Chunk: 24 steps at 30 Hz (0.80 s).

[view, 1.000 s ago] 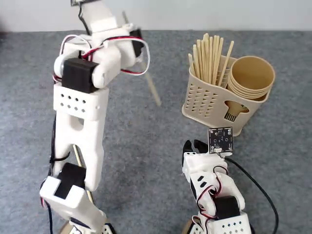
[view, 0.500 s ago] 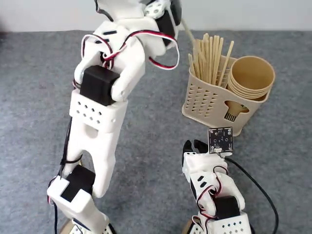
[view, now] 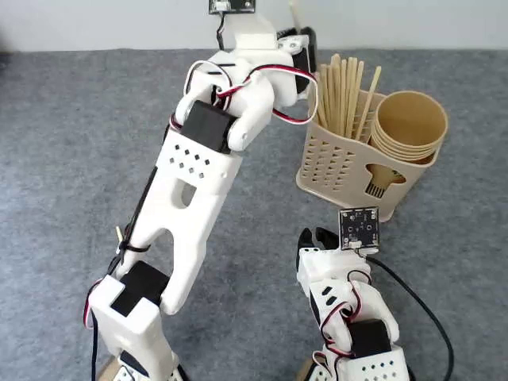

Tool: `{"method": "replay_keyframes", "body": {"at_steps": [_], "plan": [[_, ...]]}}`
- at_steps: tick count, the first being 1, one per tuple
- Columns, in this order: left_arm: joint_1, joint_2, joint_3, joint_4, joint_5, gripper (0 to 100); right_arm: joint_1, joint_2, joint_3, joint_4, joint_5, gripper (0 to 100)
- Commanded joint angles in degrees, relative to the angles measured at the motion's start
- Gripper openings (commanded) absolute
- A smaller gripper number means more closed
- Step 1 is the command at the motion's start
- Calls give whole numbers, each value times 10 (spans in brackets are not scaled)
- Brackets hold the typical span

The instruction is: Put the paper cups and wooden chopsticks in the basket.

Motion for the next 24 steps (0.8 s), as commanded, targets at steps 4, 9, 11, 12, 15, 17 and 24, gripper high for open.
{"method": "replay_keyframes", "body": {"at_steps": [4,9,11,12,15,17,24], "plan": [[-1,-48,-6,67,-7,196,-4,2,11,-7,8,80],[-19,-82,-6,156,-7,170,-4,2,11,-7,8,80],[-38,-101,-6,193,-7,162,-4,2,11,-7,8,80],[-48,-112,-4,215,-7,159,-4,2,11,-7,8,80],[-89,-135,-3,294,-10,158,-4,2,11,-7,8,80],[-119,-145,-3,349,-11,158,-4,2,11,-7,8,80],[-268,-156,43,454,-11,159,-4,3,11,-7,8,80]]}}
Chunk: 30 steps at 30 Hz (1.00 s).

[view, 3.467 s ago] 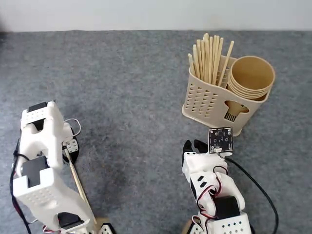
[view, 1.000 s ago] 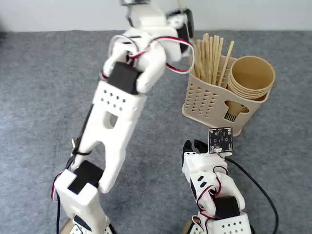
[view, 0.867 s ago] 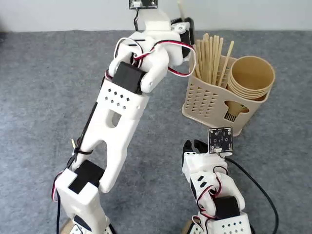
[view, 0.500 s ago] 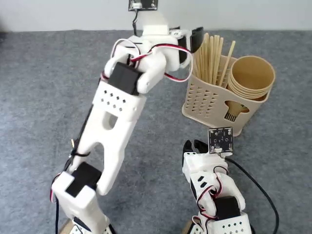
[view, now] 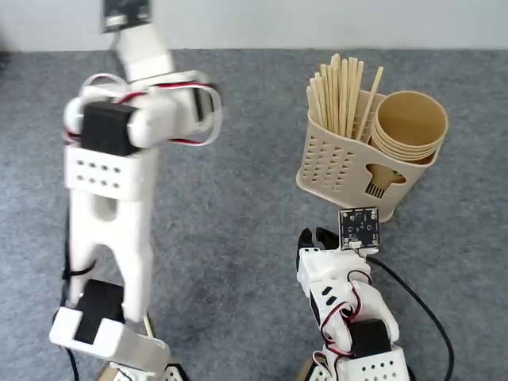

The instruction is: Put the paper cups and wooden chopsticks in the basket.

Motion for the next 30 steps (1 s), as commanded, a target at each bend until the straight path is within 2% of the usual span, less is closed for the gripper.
{"method": "replay_keyframes", "body": {"at_steps": [1,8,14,17,22,30], "plan": [[-91,-35,53,20,-4,159,-4,3,11,-7,8,80],[-200,-42,226,20,-110,159,-4,3,11,-7,8,80],[-248,-37,369,18,-177,159,-4,3,11,-7,8,80],[-265,-36,431,-7,-188,159,-4,3,11,-7,8,80],[-285,-36,538,-105,-189,159,-4,4,11,-7,8,80],[-281,-36,637,-194,-188,159,-4,4,11,-7,8,80]]}}
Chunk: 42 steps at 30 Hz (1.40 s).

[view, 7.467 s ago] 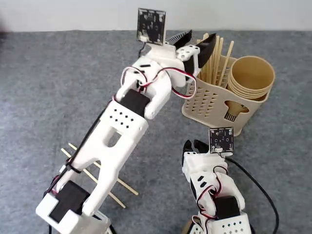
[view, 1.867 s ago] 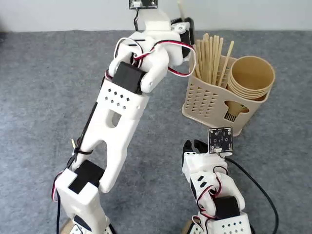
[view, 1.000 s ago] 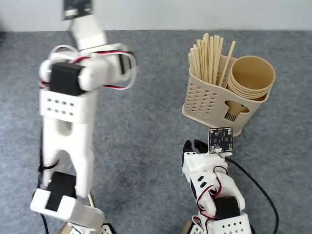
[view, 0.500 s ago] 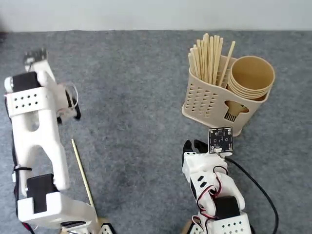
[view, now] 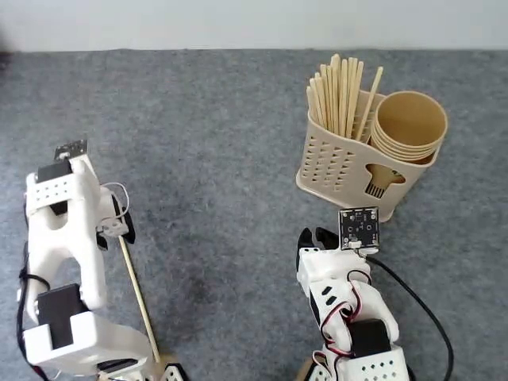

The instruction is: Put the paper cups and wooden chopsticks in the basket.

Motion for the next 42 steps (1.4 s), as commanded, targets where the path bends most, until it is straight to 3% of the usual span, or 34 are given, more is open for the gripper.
{"method": "replay_keyframes", "body": {"at_steps": [1,13,16,20,27,33,38,42], "plan": [[1,-27,22,-43,-6,159,-4,4,11,-7,8,80],[1,-27,155,-195,-4,159,-4,4,11,-7,8,81],[1,-27,171,-208,-3,139,-4,5,11,-7,8,81],[2,-27,182,-222,-2,5,-4,5,11,-7,8,81],[4,-33,178,-219,-2,13,-4,5,11,-7,8,81],[93,-78,170,-159,50,13,-4,5,11,-7,8,81],[193,-220,94,-77,116,13,-4,5,11,-7,8,81],[248,-337,26,-87,132,13,-4,5,11,-7,8,81]]}}
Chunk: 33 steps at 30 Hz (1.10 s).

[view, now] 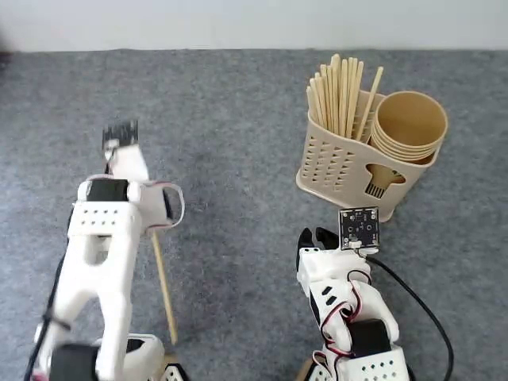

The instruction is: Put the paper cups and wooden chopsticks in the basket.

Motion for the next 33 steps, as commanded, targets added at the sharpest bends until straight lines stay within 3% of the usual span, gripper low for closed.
{"method": "replay_keyframes", "body": {"at_steps": [1,9,15,24,27,33], "plan": [[50,-122,-82,-11,15,13,-4,5,11,-7,8,81],[113,-203,-142,-201,15,13,-4,5,11,-7,8,81],[169,-182,-148,-431,16,15,-4,5,11,-7,8,81],[253,-96,-150,-665,13,15,-4,5,11,-7,8,80],[267,-58,-163,-706,13,15,-4,5,11,-7,8,81],[294,35,-248,-708,15,15,-4,5,11,-7,8,81]]}}
